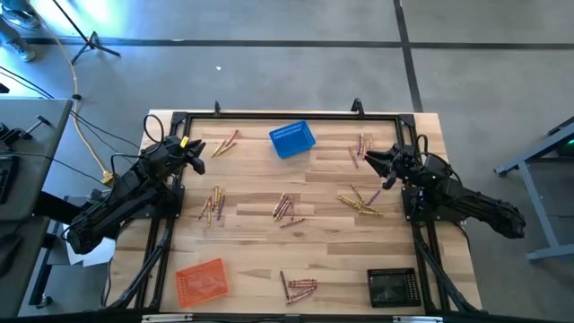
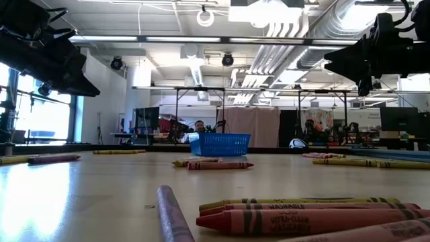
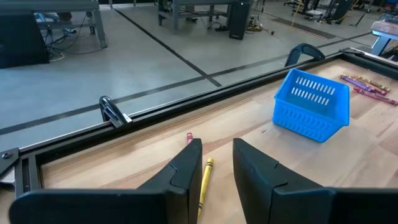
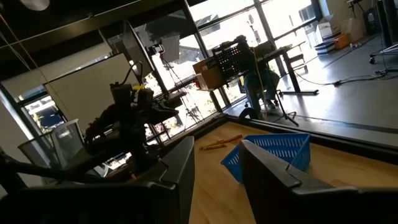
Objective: Sort crayons
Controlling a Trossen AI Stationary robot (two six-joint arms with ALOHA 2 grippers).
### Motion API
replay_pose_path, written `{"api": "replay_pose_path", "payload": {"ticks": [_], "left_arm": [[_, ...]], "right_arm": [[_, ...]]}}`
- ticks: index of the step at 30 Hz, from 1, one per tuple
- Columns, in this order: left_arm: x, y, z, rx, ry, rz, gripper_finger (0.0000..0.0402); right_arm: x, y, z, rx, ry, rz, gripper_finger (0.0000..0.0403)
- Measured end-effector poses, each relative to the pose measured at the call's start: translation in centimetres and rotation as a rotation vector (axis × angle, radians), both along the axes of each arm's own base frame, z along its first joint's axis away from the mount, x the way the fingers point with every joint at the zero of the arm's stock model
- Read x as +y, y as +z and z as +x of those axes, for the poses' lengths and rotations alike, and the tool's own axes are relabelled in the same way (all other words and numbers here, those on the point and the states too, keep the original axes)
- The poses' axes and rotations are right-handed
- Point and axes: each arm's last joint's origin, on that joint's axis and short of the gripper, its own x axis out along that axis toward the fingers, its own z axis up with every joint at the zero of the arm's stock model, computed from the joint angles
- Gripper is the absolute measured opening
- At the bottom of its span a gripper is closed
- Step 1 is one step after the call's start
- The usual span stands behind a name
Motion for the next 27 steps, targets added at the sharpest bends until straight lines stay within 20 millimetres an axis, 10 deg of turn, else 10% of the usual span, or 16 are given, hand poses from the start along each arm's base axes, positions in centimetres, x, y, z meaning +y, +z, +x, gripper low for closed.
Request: {"api": "replay_pose_path", "payload": {"ticks": [27], "left_arm": [[0.00,0.00,0.00,0.000,0.000,0.000,0.0076]], "right_arm": [[-0.73,0.55,-0.54,-0.119,-0.290,0.096,0.0112]]}}
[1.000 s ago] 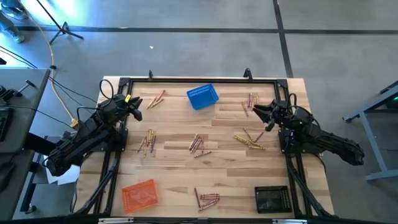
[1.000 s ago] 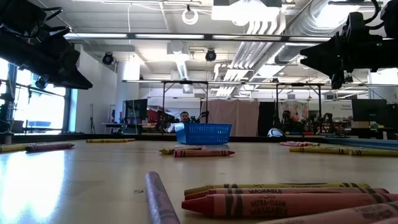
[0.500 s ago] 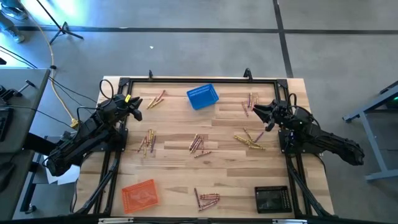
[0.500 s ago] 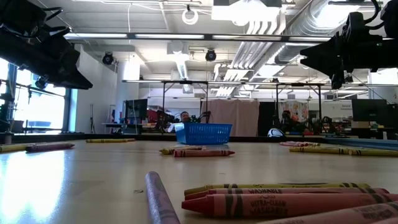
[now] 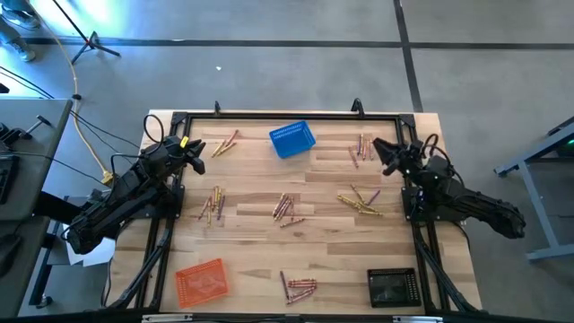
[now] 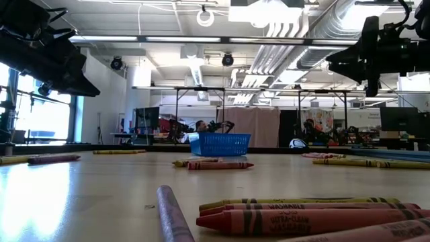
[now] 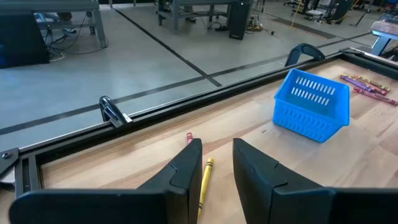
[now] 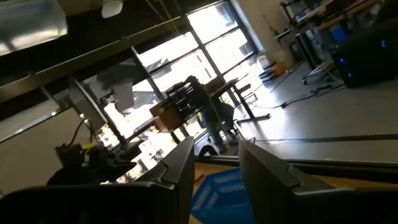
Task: Sort crayons
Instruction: Put the yellow crayon into the black bin
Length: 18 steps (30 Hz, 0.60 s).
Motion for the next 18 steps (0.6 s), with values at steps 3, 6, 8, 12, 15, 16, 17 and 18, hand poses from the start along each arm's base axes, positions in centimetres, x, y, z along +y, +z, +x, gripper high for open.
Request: {"api": "replay_pose_path", "payload": {"ticks": [3,6,8,12,15,16,17,18], "left_arm": [[0.0,0.0,0.0,0.000,0.000,0.000,0.0076],[0.0,0.0,0.0,0.000,0.000,0.000,0.0076],[0.0,0.0,0.0,0.000,0.000,0.000,0.0076],[0.0,0.0,0.0,0.000,0.000,0.000,0.0076],[0.0,0.0,0.0,0.000,0.000,0.000,0.0076],[0.0,0.0,0.0,0.000,0.000,0.000,0.0076],[0.0,0.0,0.0,0.000,0.000,0.000,0.0076],[0.0,0.0,0.0,0.000,0.000,0.000,0.0076]], "right_arm": [[-0.2,0.0,-0.2,-0.012,-0.102,0.022,0.0112],[-0.4,0.2,-0.4,-0.077,-0.161,0.062,0.0112],[-0.3,0.5,-0.5,-0.132,-0.164,0.074,0.0112],[-0.2,1.5,-0.7,-0.250,-0.119,0.050,0.0112],[0.1,2.6,-0.8,-0.250,-0.065,0.019,0.0112],[0.2,3.2,-1.0,-0.249,-0.055,0.002,0.0112],[0.2,3.7,-1.1,-0.242,-0.060,-0.013,0.0112],[0.3,4.3,-1.3,-0.222,-0.066,-0.026,0.0112]]}}
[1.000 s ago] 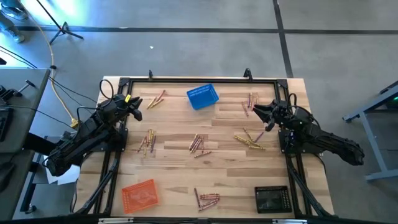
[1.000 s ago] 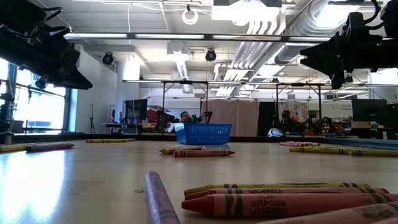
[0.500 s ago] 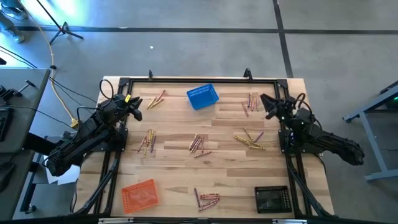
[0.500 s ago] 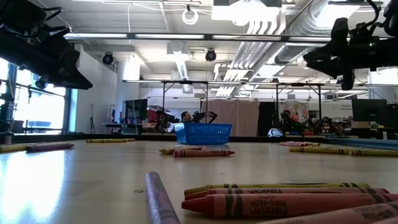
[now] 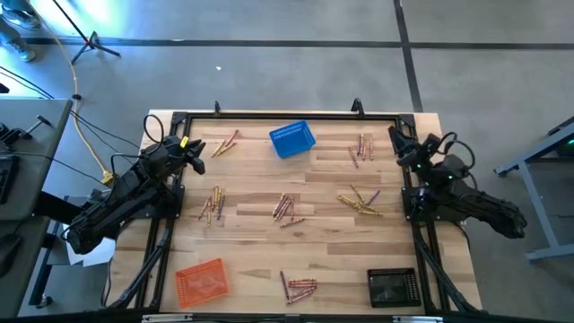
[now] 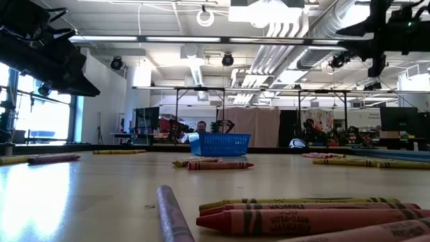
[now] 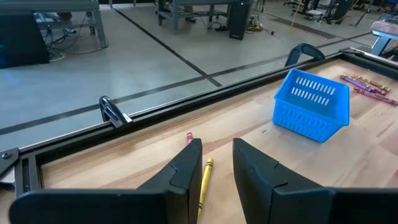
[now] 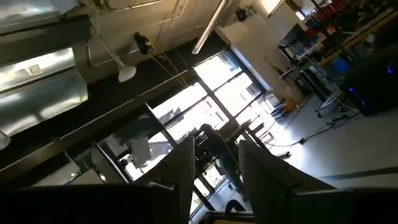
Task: Sort crayons
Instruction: Put the yellow crayon into the black bin
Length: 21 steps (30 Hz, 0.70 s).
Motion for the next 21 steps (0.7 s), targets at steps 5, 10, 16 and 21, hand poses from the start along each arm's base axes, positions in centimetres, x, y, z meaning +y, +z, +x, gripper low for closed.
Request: {"api": "replay_pose_path", "payload": {"ticks": [5,10,16,21], "left_arm": [[0.0,0.0,0.0,0.000,0.000,0.000,0.0076],[0.0,0.0,0.0,0.000,0.000,0.000,0.0076],[0.0,0.0,0.0,0.000,0.000,0.000,0.0076],[0.0,0.0,0.0,0.000,0.000,0.000,0.0076]], "right_arm": [[0.4,3.6,-0.8,0.239,-0.020,0.033,0.0112],[-0.1,6.4,-0.3,0.561,-0.072,0.274,0.0112],[-1.2,6.7,1.8,0.903,-0.201,0.685,0.0112],[-2.5,5.3,4.9,1.081,-0.262,0.828,0.0112]]}}
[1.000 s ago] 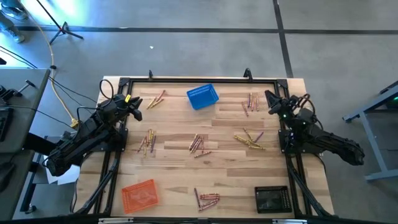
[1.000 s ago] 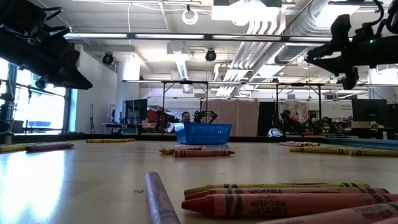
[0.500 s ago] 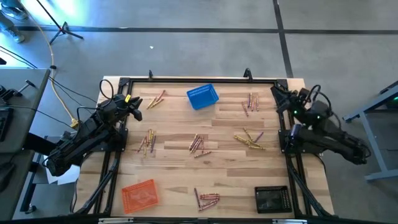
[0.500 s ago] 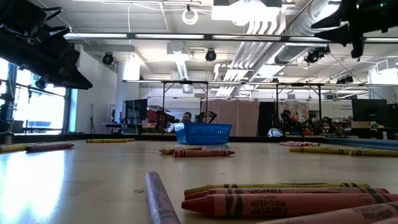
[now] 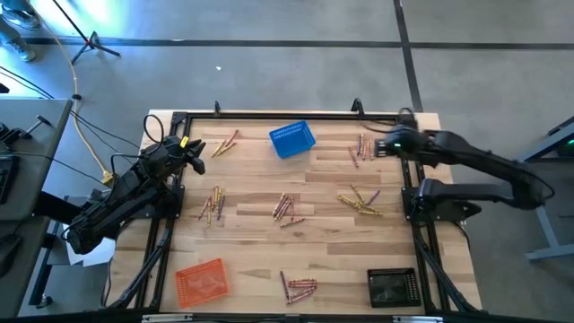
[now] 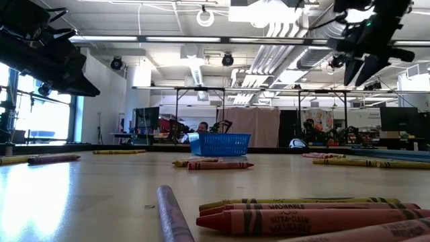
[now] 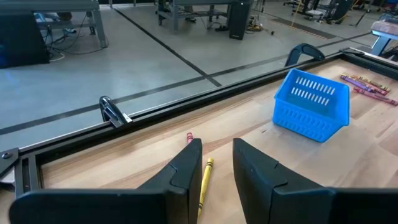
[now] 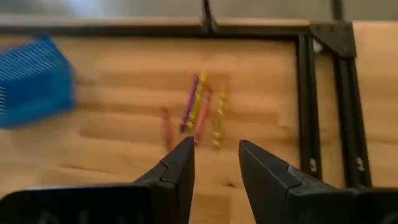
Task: Sort crayons
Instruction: Put the yellow crayon into the black bin
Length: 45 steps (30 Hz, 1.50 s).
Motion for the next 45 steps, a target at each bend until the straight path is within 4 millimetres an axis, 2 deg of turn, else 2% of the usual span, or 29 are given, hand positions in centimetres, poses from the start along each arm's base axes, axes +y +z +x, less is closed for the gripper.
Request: {"api": "replay_pose_path", "payload": {"ticks": [4,7,11,15,22,28,35,45], "left_arm": [[0.0,0.0,0.0,0.000,0.000,0.000,0.0076],[0.0,0.0,0.0,0.000,0.000,0.000,0.0076],[0.0,0.0,0.0,0.000,0.000,0.000,0.0076],[0.0,0.0,0.0,0.000,0.000,0.000,0.0076],[0.0,0.0,0.0,0.000,0.000,0.000,0.0076],[0.0,0.0,0.0,0.000,0.000,0.000,0.0076],[0.0,0.0,0.0,0.000,0.000,0.000,0.0076],[0.0,0.0,0.0,0.000,0.000,0.000,0.0076]], "right_arm": [[-1.3,-1.6,2.1,0.085,-0.008,0.097,0.0112],[-2.7,-3.1,3.0,0.164,-0.053,0.163,0.0112],[-5.2,-5.1,3.3,0.233,-0.063,0.297,0.0112],[-7.9,-6.8,3.6,0.189,-0.027,0.416,0.0112],[-11.2,-8.9,3.6,0.157,-0.010,0.435,0.0112],[-12.3,-11.4,3.7,0.180,-0.008,0.550,0.0112],[-13.3,-13.9,4.5,0.204,-0.001,0.572,0.0112],[-13.6,-14.5,4.9,0.248,0.018,0.580,0.0104]]}}
